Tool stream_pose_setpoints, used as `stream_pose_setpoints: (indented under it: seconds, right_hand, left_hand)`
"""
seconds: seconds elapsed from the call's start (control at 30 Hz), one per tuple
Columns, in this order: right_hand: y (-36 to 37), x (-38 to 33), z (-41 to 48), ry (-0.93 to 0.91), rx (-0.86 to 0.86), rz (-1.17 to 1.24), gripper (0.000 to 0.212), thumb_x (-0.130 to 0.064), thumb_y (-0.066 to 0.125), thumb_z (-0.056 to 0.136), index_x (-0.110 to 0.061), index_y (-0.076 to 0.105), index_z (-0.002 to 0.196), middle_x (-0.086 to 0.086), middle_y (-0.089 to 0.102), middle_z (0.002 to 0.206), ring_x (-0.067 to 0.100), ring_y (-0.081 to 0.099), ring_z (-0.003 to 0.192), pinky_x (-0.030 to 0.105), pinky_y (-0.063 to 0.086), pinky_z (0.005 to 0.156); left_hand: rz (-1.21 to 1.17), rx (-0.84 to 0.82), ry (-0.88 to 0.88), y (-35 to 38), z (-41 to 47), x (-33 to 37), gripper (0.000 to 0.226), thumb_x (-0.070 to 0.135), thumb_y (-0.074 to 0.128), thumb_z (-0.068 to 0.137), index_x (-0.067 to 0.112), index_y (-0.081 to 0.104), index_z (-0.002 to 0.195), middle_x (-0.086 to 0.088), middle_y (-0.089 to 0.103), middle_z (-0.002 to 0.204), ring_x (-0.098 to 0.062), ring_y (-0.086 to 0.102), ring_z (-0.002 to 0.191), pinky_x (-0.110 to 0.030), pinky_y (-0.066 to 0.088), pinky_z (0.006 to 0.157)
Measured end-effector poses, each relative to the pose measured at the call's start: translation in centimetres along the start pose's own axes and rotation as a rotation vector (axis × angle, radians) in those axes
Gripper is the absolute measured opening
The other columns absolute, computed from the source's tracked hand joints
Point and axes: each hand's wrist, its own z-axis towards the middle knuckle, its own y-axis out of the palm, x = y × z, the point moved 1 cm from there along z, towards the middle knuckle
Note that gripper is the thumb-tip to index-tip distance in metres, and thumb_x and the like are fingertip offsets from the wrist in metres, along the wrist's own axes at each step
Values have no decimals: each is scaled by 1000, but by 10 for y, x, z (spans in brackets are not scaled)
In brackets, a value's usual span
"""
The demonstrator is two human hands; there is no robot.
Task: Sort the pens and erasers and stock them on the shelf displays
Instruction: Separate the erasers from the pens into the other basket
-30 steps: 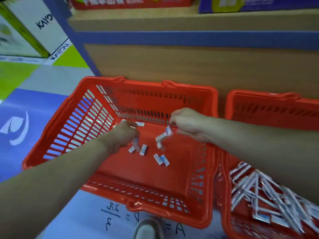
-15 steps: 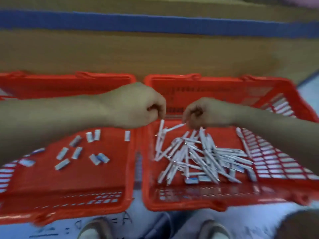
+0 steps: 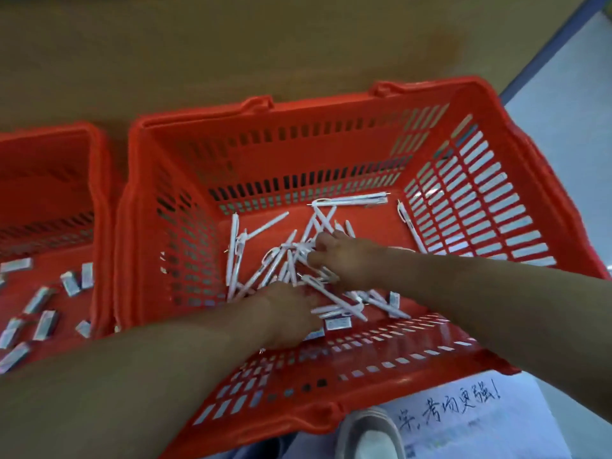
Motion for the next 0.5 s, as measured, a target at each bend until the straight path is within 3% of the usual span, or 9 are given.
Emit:
stream_pose_setpoints:
  seconds: [0.13, 0.27, 0.37, 0.43, 0.5]
  right_hand:
    - [1, 20, 1, 85, 147, -19, 55, -10, 52, 87, -26, 39, 138, 8, 33, 143, 31, 37, 125, 43, 44, 93]
    - [4, 36, -3, 209, 173, -122, 54, -12, 50, 91, -34, 36, 139, 1, 21, 153, 29, 14, 143, 65, 21, 103]
    - [-3, 40, -9, 136, 247, -177, 47, -19, 61, 80, -27, 53, 126, 6, 47, 136, 31, 37, 131, 57, 31, 96]
    - [1, 39, -15, 56, 116, -109, 37, -30, 60, 84, -24, 54, 120, 4, 56, 118, 28, 51, 114, 44, 41, 87]
    - [11, 35, -23, 40, -127, 41, 37, -37, 58, 88, -22, 50, 120, 6, 58, 110, 27, 57, 104, 37, 46, 79]
  left_hand:
    - [-15, 2, -133, 15, 12, -9, 34, 25, 34, 99, 19, 48, 129, -13, 48, 126, -35, 47, 118, -43, 40, 89]
    - [-1, 23, -313, 17, 14, -29, 33, 16, 39, 95, 16, 56, 123, -10, 47, 127, -33, 44, 120, -43, 38, 95]
    - [-104, 120, -223, 7, 20, -25, 29, 12, 44, 91, 13, 53, 119, -11, 50, 121, -34, 50, 114, -41, 44, 88]
    - [-204, 115, -76, 2, 25, -7, 29, 15, 46, 91, 17, 51, 120, -10, 55, 117, -34, 56, 106, -39, 47, 80]
    - [-230, 66, 26, 3, 29, 7, 38, 22, 43, 94, 23, 41, 132, -12, 55, 116, -36, 58, 101, -37, 43, 72]
